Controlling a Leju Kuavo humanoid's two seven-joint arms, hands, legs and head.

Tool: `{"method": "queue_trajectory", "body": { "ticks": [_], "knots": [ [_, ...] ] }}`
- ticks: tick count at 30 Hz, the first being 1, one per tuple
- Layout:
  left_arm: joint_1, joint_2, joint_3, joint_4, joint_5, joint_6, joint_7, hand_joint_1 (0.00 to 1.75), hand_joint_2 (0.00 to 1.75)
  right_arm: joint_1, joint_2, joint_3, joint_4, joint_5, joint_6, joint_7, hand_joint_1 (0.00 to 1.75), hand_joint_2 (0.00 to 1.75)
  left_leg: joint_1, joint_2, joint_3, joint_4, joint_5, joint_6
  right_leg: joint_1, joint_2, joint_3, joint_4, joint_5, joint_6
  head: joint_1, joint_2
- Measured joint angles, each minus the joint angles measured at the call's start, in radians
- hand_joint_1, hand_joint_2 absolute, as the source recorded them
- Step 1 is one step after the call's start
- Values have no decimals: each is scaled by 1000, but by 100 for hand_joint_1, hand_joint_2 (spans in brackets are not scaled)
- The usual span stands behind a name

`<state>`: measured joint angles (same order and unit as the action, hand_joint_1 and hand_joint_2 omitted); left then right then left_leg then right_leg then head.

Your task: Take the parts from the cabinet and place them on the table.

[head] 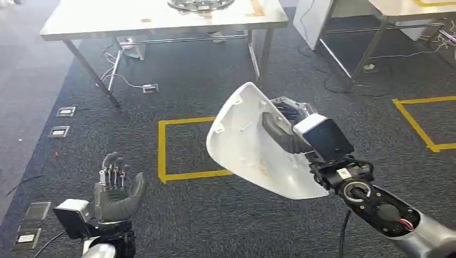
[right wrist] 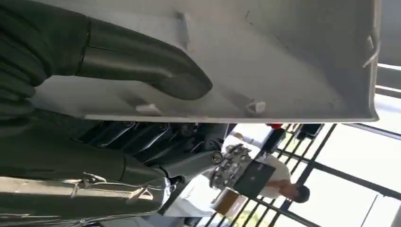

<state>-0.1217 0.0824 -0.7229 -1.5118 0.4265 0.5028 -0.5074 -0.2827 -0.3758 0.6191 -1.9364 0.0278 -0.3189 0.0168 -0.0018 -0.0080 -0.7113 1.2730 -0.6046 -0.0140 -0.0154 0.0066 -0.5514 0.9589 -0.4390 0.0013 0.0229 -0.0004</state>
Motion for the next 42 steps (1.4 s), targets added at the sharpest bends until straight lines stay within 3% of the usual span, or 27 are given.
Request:
{"method": "queue_trajectory", "body": {
  "ticks": [1,2,4,5,6,9,10,12,14,15,16,17,20,21,22,24,25,27,29,30,31,32,33,35,36,40,42],
  "knots": [
    [0,0,0,1,0,-1,0,0,175,0,0,0,2,0,1,0,175,175,0,0,-9,-22,14,3,0,1,13,0,-10,1,-3,0],
    [0,0,0,1,0,-1,0,0,175,-1,0,0,3,-3,2,0,175,175,-1,0,1,-84,55,8,1,2,30,0,-22,1,-5,0],
    [-1,0,0,2,0,-1,0,0,175,-5,2,3,7,-8,4,-1,175,175,-8,0,47,-262,202,26,3,2,58,-4,-45,3,-13,0],
    [-1,1,0,4,0,-1,0,0,175,-9,2,5,10,-10,4,-2,175,175,-15,-1,50,-321,268,37,7,4,68,0,-55,7,-16,0],
    [-1,1,0,6,2,-1,0,0,175,-12,4,6,13,-12,5,-2,175,175,-15,0,54,-319,235,36,7,11,67,-5,-62,13,-16,0],
    [-5,-1,0,6,2,-2,-1,0,175,-18,6,6,16,-16,5,-6,175,175,-14,0,77,-334,240,52,8,9,88,-9,-61,29,-14,0],
    [-7,-2,0,6,2,-2,-2,0,175,-21,6,6,17,-18,5,-6,175,175,-7,-3,97,-344,239,54,5,5,74,6,-70,33,-13,0],
    [-10,-2,0,6,2,-2,-3,0,175,-27,7,7,19,-19,7,-11,175,175,-6,-3,121,-349,223,62,6,3,13,139,-85,38,-3,0],
    [-7,-2,0,6,3,-2,-4,0,175,-28,7,9,24,-32,7,-14,175,175,-6,-3,139,-349,204,63,4,2,-86,280,-150,46,9,0],
    [-6,-2,0,7,5,-2,-5,0,175,-28,7,11,27,-38,7,-16,175,175,-6,-4,152,-348,193,63,4,2,-119,311,-172,48,11,0],
    [-6,-2,0,8,5,-2,-5,0,175,-28,7,13,29,-39,6,-18,175,175,-6,-5,167,-347,183,62,4,2,-127,296,-162,49,15,0],
    [-6,-2,0,9,6,-2,-5,0,175,-28,7,15,31,-43,6,-18,175,175,-6,-7,184,-347,170,61,3,1,-118,241,-125,48,20,0],
    [-6,-2,0,10,7,-7,-6,0,175,-29,7,16,34,-51,5,-18,175,175,-7,-7,228,-348,131,51,3,-2,-63,1,74,42,34,0],
    [-7,-3,0,13,8,-9,-7,0,175,-32,7,19,38,-52,3,-19,175,175,-8,-10,233,-342,127,46,12,-4,-62,-5,31,36,26,0],
    [-9,-3,0,13,8,-9,-8,0,175,-32,7,20,39,-53,3,-18,175,175,-9,-9,226,-343,121,38,13,1,-48,0,45,21,26,0],
    [-7,-6,0,13,8,-10,-7,0,175,-32,7,21,40,-55,4,-18,175,175,-10,-8,232,-340,122,33,13,3,-41,-5,42,10,26,0],
    [-10,-6,0,13,8,-10,-7,0,175,-34,7,21,40,-55,4,-20,175,175,-14,-8,228,-316,124,29,5,4,-23,-15,39,7,28,0],
    [-15,-7,0,14,7,-11,-9,0,175,-38,8,22,43,-57,4,-23,175,175,-8,-2,144,-179,126,16,2,0,0,-24,29,-4,12,0],
    [-12,-7,0,16,8,-11,-9,0,175,-38,8,24,46,-63,6,-29,175,175,0,-1,31,-40,64,3,2,1,13,-26,14,-5,4,0],
    [-10,-7,0,17,8,-11,-9,0,175,-38,8,25,48,-64,7,-30,175,175,1,0,-7,-7,33,0,2,1,22,-26,5,-5,2,0],
    [-10,-7,0,18,8,-11,-9,0,175,-38,8,27,50,-67,7,-30,175,175,2,0,-28,-11,28,-2,2,2,35,-26,-4,-5,-2,0],
    [-10,-7,0,19,8,-11,-9,0,175,-38,8,29,50,-67,8,-31,175,175,2,0,-27,-53,52,1,2,3,50,-26,-16,-4,-3,0],
    [-10,-7,0,20,7,-10,-9,0,175,-38,8,30,50,-67,11,-32,175,175,2,0,-10,-126,105,5,3,3,66,-26,-28,-2,-7,0],
    [-10,-7,0,20,6,-8,-9,0,175,-38,9,31,52,-69,14,-33,175,175,-5,1,37,-296,258,25,3,3,78,-30,-50,0,-14,0],
    [-10,-7,0,20,4,-5,-9,0,175,-41,10,31,54,-70,17,-34,175,175,-11,-1,32,-337,261,29,10,8,98,-23,-61,7,-20,0],
    [-9,-9,-1,19,-1,3,-7,0,175,-45,14,31,57,-70,23,-37,175,175,-6,-5,74,-346,268,52,12,10,117,-8,-72,27,-8,0],
    [-9,-10,-1,19,-2,5,-7,0,175,-48,15,31,58,-70,23,-39,175,175,-5,-4,95,-349,255,63,8,4,66,91,-85,31,-4,0]
  ]
}}
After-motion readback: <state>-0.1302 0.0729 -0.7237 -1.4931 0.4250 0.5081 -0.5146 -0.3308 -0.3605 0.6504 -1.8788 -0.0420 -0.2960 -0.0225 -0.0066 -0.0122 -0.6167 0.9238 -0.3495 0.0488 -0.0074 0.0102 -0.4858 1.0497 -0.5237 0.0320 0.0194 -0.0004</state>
